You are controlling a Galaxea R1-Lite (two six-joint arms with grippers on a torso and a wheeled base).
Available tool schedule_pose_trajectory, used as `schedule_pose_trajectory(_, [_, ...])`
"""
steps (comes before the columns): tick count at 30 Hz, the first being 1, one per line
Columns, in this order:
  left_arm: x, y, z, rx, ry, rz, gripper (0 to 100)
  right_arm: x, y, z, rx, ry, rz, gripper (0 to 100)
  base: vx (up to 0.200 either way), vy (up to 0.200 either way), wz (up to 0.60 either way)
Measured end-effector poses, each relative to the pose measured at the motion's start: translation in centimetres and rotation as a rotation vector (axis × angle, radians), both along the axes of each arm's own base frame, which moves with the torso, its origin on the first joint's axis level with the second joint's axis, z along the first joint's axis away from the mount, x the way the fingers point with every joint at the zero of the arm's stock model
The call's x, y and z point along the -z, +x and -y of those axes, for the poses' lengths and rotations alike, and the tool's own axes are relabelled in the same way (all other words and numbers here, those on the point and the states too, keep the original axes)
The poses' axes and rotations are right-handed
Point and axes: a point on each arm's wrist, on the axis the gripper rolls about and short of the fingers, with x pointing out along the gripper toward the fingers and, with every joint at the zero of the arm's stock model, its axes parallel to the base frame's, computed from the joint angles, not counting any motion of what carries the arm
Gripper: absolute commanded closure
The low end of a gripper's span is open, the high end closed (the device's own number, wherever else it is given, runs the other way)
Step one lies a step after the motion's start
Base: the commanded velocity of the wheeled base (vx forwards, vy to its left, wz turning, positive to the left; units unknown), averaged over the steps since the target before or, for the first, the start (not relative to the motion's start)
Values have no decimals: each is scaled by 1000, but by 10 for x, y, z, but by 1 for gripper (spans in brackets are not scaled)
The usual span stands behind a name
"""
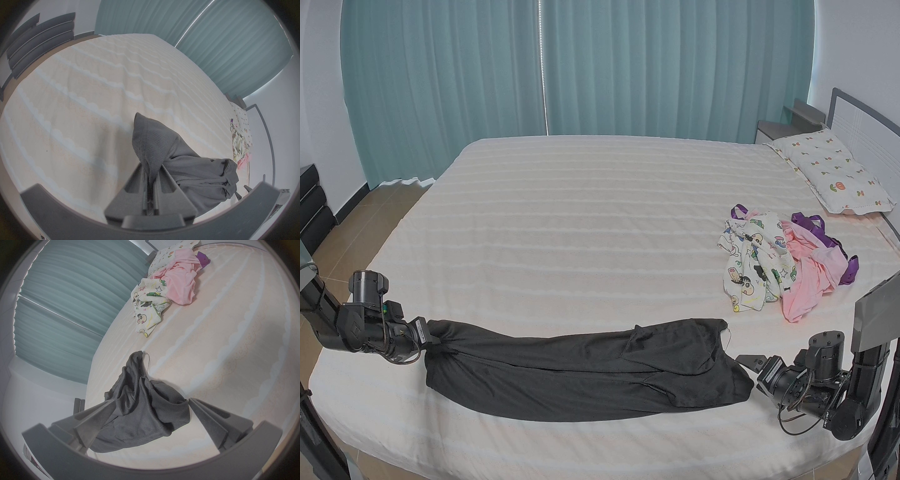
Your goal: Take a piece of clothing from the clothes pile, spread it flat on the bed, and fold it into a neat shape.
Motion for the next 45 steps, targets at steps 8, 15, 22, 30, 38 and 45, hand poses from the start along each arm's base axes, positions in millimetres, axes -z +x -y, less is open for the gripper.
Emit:
schedule_pose_trajectory(8, [-7,-7,6,10,-9,-24,100,0,0,0,0,1,-2,0,0,0,0])
schedule_pose_trajectory(15, [-22,-14,37,38,-50,-74,100,0,0,0,0,2,-1,0,0,0,0])
schedule_pose_trajectory(22, [-44,-19,80,73,-59,-73,100,0,0,1,3,9,-2,0,0,-114,0])
schedule_pose_trajectory(30, [-68,-24,129,88,-108,-104,100,-1,0,1,5,15,0,0,0,-200,0])
schedule_pose_trajectory(38, [-84,-30,164,148,-131,-115,100,-1,0,1,5,15,1,0,0,-200,0])
schedule_pose_trajectory(45, [-98,-30,185,166,-146,-105,100,-1,0,1,6,15,1,0,0,-200,0])
